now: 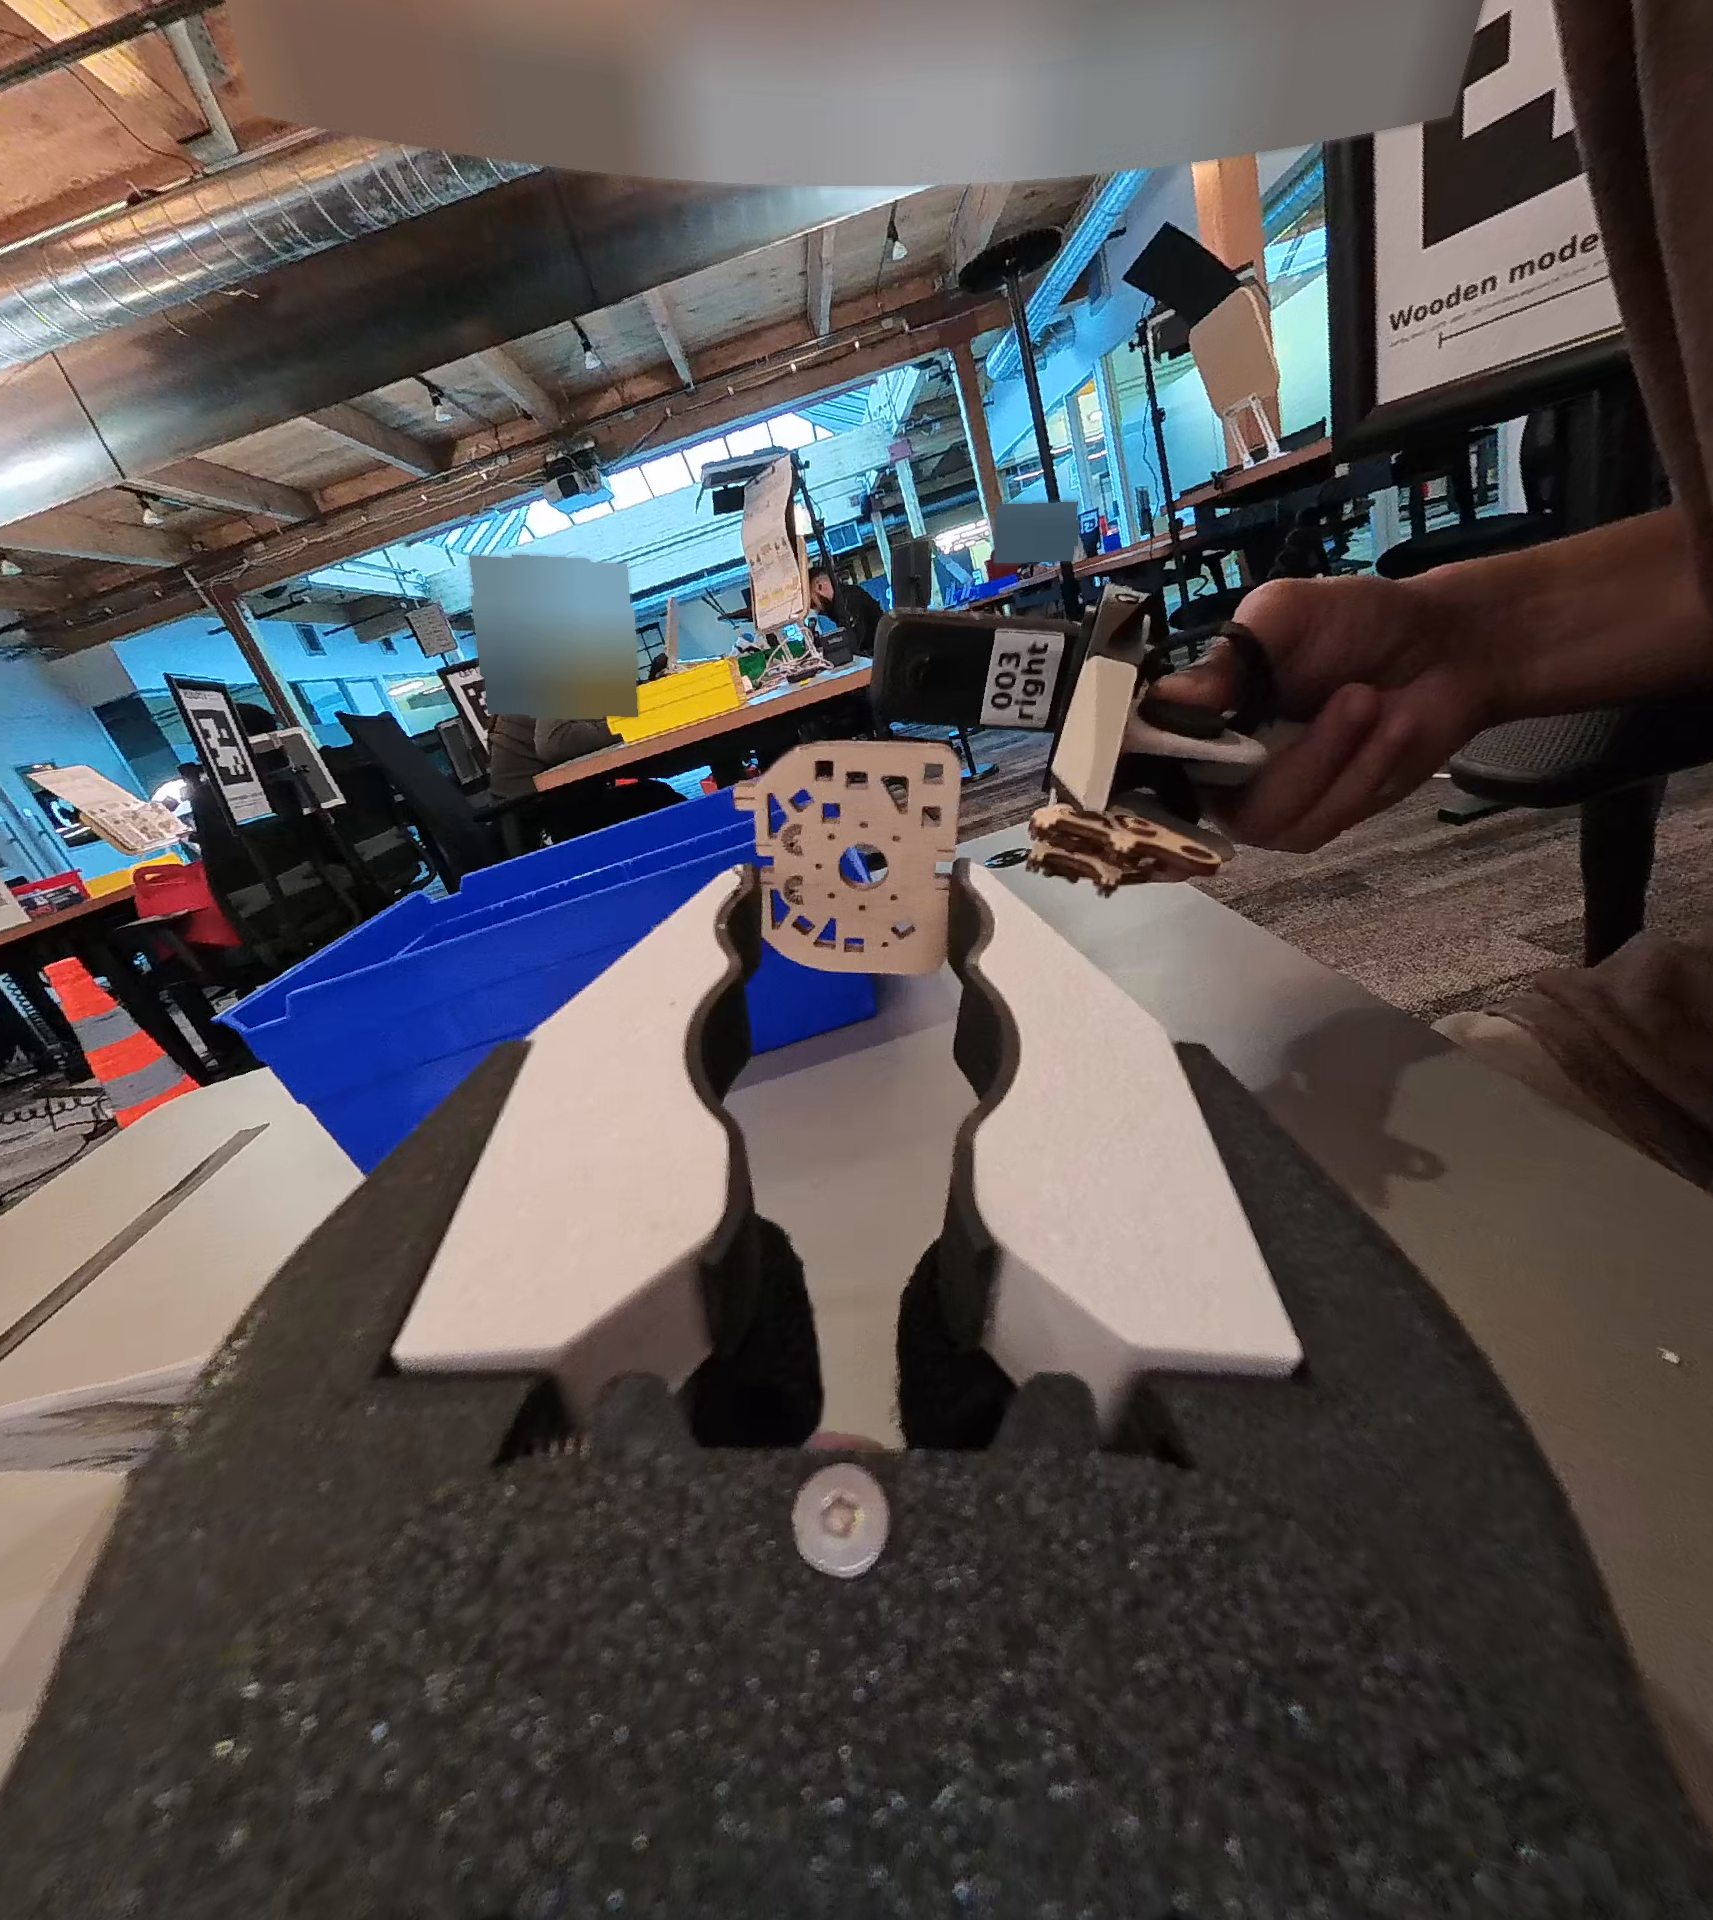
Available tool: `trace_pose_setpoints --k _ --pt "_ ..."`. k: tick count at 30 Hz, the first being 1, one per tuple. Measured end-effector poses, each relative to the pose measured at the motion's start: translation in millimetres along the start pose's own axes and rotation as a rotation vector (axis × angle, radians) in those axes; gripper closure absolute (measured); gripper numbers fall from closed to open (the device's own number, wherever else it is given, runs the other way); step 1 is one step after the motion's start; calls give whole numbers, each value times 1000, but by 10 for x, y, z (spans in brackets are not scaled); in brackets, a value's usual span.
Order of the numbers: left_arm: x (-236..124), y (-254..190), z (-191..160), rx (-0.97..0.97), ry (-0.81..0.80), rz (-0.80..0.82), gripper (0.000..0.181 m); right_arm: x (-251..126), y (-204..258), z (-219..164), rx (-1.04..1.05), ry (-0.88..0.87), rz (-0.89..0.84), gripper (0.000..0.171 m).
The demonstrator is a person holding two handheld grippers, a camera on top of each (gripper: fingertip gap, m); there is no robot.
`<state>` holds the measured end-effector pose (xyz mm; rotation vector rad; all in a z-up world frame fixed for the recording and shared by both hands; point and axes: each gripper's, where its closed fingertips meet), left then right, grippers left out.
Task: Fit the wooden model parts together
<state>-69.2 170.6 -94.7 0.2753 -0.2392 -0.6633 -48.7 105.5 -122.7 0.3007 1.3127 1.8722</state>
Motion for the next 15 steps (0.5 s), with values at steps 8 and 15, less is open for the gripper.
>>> trace_pose_setpoints --k 8,15 --pt "7 -22 -3 -11 -1 -24 148 -12 32 -8 -6 -8 1 159" --pt "52 -137 -28 17 25 -80 148 59 92 16 -5 -6 27 159"
Point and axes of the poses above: each gripper's, where its closed fingertips meet, x out along the fingers, z out of its top, y = z × x across the jaws, and after that the axes turned 11 degrees about -z, right-handed
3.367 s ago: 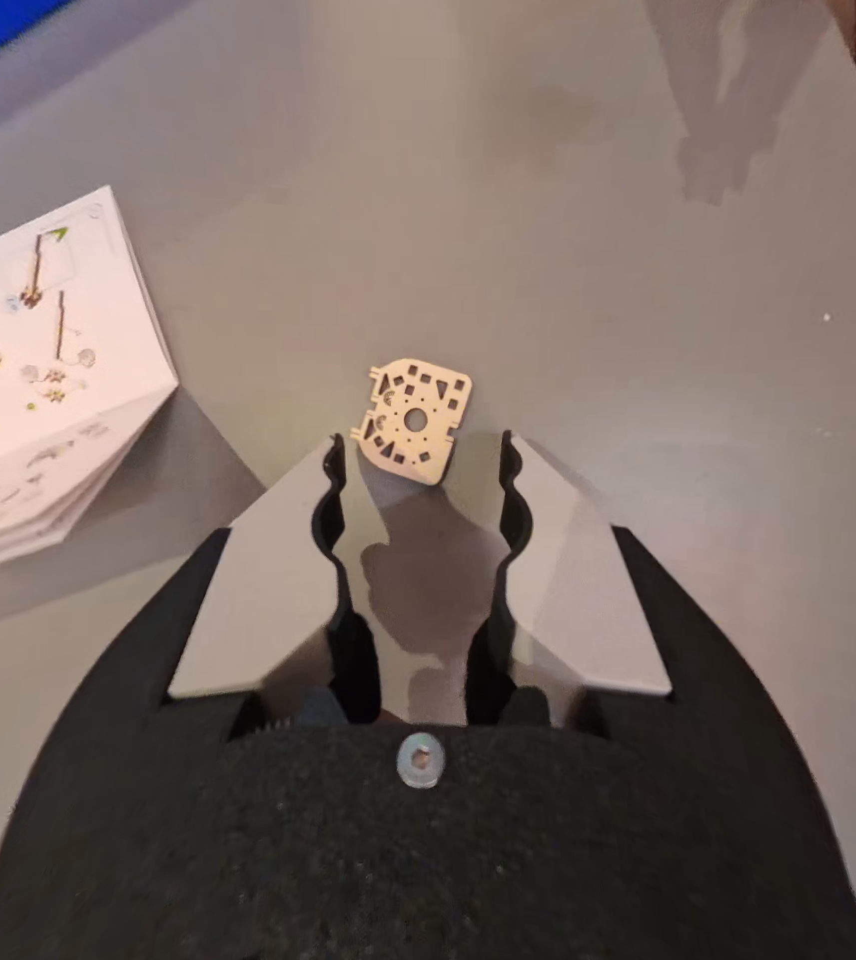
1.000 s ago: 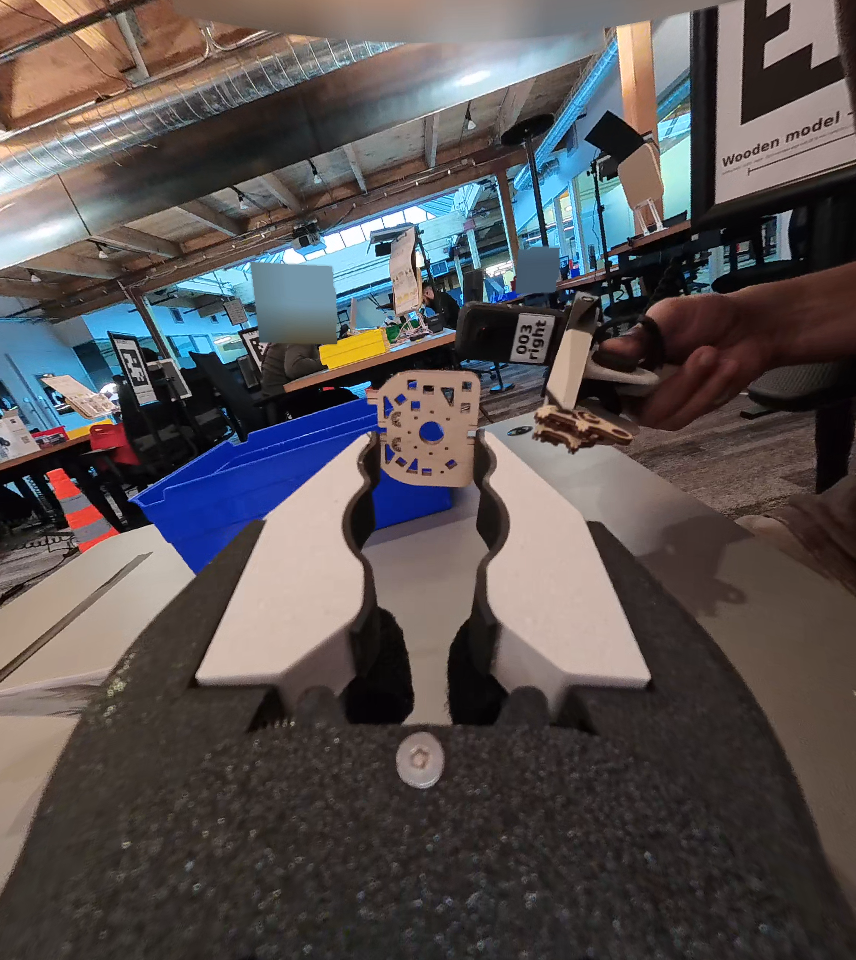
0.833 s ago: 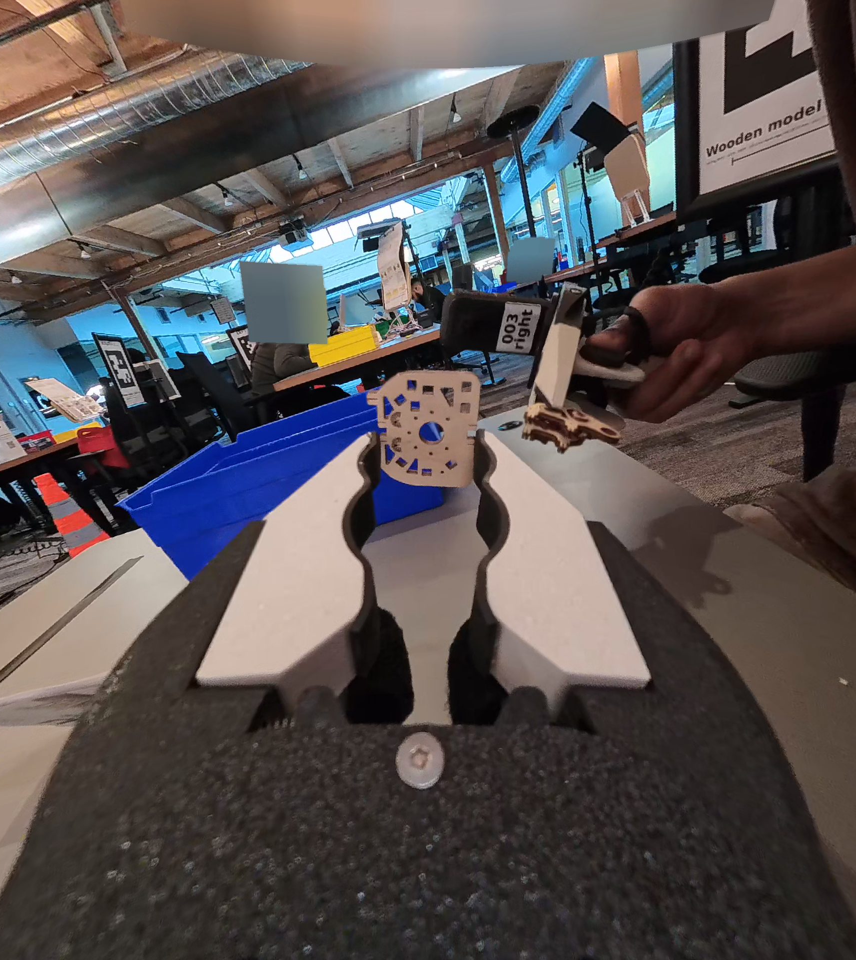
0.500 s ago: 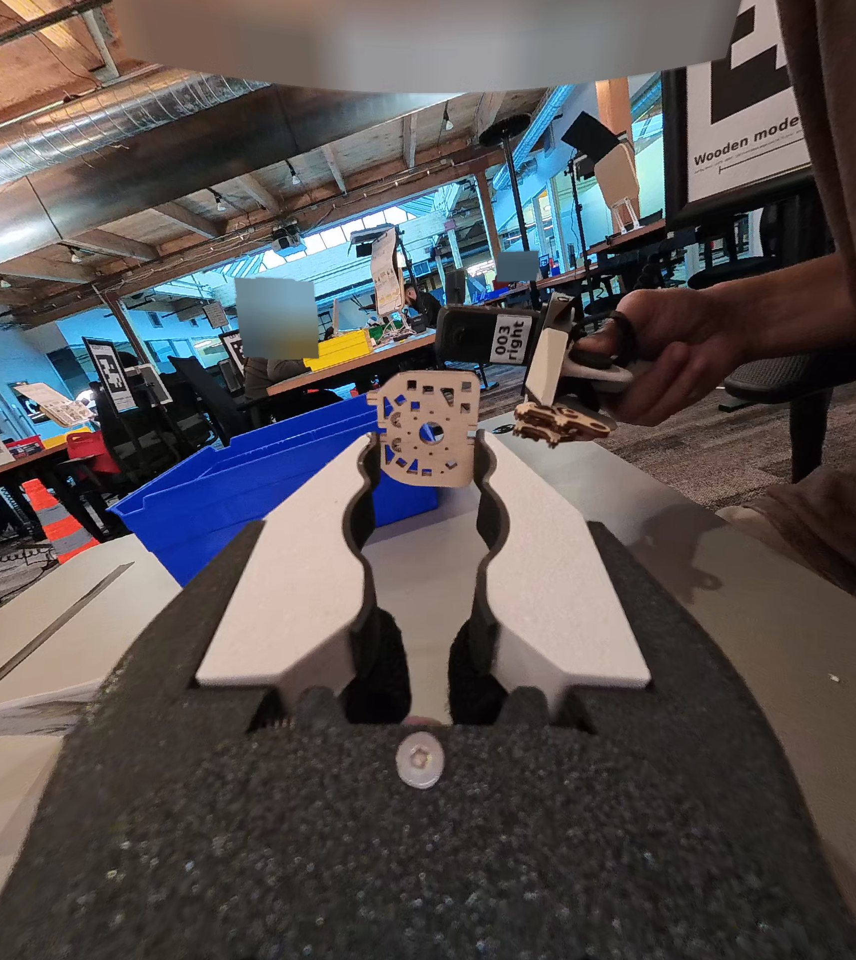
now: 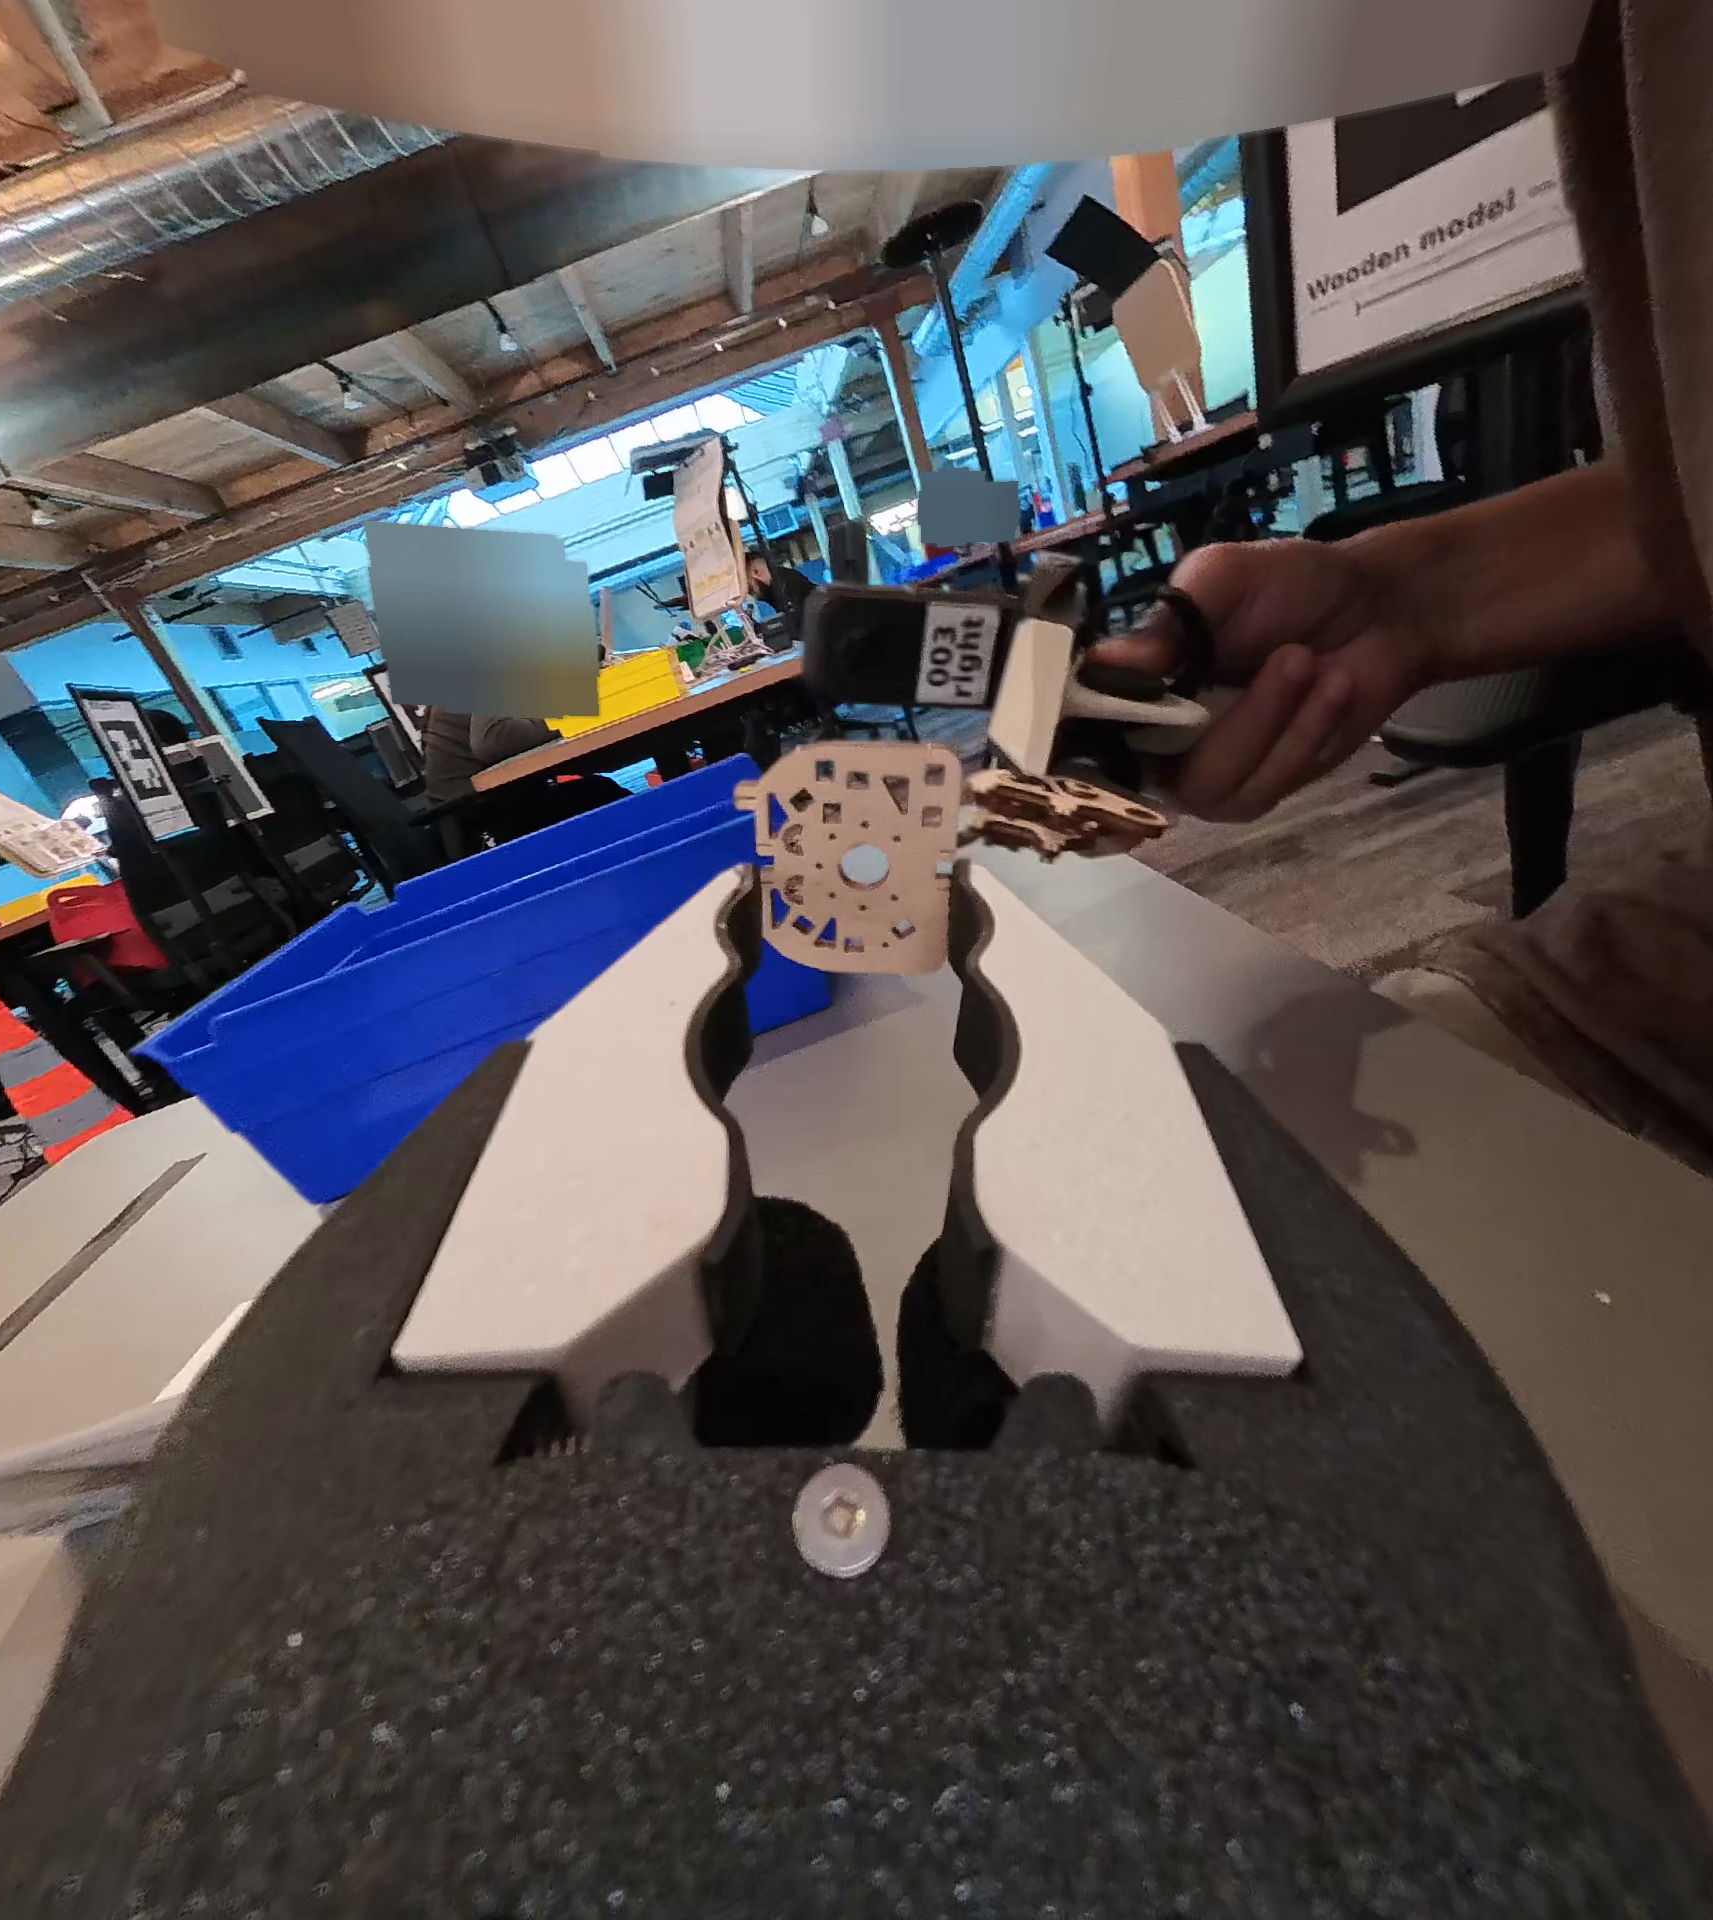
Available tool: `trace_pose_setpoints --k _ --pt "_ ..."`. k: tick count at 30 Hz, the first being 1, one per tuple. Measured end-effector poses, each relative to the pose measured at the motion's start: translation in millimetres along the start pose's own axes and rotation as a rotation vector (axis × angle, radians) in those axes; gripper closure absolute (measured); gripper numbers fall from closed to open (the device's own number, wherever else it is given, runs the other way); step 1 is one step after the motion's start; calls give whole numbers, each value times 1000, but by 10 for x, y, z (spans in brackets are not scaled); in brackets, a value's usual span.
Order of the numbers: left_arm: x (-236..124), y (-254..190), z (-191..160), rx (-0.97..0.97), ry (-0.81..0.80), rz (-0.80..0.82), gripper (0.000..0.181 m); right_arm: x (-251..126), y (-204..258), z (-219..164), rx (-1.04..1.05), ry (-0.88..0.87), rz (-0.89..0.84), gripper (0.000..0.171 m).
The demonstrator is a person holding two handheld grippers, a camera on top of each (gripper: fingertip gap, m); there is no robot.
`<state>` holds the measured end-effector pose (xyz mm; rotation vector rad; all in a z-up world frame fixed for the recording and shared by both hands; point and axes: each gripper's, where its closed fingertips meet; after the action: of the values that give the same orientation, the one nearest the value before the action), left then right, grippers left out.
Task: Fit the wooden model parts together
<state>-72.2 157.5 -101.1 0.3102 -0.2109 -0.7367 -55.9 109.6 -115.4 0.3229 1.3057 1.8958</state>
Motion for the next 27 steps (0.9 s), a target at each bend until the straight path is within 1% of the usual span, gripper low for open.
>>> trace_pose_setpoints --k 4,9,13,27 --pt "62 -134 -31 36 34 -59 148 97 52 -29 14 31 34 159" --pt "135 -302 -89 77 90 -130 148 113 71 -65 -25 69 21 159" --pt "156 -351 -89 85 95 -142 147 111 87 -118 -49 83 13 160" --pt "196 -393 -142 93 136 -165 148 118 72 -166 -24 111 22 160"
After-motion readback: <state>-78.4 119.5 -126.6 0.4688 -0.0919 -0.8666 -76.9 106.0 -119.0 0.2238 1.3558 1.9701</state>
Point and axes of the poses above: each gripper's, where its closed fingertips meet, x out along the fingers, z out of its top, y = z × x across the jaws, and after that the axes turned 11 degrees about -z, right-handed
